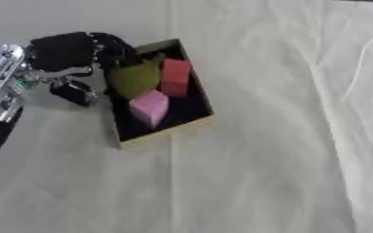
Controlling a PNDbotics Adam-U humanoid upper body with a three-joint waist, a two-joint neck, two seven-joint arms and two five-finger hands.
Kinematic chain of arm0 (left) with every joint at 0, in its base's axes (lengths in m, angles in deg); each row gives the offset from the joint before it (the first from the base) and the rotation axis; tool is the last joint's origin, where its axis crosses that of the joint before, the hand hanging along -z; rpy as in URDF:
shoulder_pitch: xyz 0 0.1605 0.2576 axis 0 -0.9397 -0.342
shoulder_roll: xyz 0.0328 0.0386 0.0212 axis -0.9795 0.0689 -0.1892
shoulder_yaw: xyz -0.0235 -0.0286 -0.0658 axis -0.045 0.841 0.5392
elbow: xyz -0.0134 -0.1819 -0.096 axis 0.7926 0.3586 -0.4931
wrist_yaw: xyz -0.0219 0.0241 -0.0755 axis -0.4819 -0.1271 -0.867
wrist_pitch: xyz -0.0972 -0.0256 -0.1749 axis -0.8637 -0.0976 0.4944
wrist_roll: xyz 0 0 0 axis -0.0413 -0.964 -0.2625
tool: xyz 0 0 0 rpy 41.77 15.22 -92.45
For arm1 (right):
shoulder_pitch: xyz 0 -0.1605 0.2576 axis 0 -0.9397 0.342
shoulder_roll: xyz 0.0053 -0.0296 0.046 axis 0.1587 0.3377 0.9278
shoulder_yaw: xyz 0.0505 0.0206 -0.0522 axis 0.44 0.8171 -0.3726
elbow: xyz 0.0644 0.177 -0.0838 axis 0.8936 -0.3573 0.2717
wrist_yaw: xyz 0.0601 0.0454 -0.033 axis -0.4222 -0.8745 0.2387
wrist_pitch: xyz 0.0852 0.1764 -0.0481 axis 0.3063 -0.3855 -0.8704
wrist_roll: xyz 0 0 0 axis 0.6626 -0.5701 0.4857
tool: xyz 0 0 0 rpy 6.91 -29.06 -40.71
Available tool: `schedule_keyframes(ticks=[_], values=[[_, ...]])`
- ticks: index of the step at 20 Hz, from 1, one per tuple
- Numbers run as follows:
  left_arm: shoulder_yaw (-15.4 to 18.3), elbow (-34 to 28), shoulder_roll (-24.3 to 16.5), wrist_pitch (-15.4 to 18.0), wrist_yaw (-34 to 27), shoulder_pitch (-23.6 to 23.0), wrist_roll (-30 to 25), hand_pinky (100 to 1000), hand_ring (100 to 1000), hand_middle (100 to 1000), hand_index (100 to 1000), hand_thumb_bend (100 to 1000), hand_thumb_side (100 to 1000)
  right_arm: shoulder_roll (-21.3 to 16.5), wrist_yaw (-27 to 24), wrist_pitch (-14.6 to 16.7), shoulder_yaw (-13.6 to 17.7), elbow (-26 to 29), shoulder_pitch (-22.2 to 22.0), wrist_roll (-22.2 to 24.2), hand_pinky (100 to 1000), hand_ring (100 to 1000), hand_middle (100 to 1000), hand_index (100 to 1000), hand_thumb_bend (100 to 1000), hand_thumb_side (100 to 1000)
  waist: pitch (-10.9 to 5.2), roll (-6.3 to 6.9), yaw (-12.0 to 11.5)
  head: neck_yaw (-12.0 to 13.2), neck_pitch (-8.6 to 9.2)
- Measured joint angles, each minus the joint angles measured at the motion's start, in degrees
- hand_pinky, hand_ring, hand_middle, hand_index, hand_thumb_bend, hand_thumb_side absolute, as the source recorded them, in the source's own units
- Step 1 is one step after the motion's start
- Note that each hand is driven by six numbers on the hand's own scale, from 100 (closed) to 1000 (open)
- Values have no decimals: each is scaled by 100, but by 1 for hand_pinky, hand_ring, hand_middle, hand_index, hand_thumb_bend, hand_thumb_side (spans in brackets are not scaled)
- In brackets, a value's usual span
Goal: Pick up objects on the table and place them in the box.
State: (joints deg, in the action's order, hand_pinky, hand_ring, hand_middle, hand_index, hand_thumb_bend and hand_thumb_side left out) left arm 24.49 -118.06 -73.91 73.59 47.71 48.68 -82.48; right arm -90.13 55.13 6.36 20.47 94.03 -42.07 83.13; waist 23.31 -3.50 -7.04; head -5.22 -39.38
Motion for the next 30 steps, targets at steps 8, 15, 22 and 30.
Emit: schedule_keyframes(ticks=[8, 15, 22, 30], values=[[252, -346, -194, -131, -277, -93, -305, 984, 983, 948, 991, 100, 227, 6, 0, -37, 29, -37, 1, 37, 896, 820, 757, 808, 100, 523, 0, 28, 0, -80, -90], [586, -823, -290, -331, -1105, -91, -506, 952, 949, 911, 973, 100, 200, 41, 0, -46, 30, -61, 0, 40, 896, 821, 757, 808, 100, 524, -15, 41, 14, -95, -91], [904, -1220, -338, -524, -2478, -78, -699, 929, 910, 878, 937, 100, 382, 48, -1, -73, 33, -72, -6, 10, 896, 822, 757, 808, 100, 524, -117, 67, 5, -93, -93], [1293, -2076, -467, -1463, -5250, -323, -1599, 907, 869, 849, 912, 100, 672, 50, -4, -59, 53, -69, -29, -70, 894, 824, 759, 809, 100, 525, -176, 70, 3, -196, -88]])
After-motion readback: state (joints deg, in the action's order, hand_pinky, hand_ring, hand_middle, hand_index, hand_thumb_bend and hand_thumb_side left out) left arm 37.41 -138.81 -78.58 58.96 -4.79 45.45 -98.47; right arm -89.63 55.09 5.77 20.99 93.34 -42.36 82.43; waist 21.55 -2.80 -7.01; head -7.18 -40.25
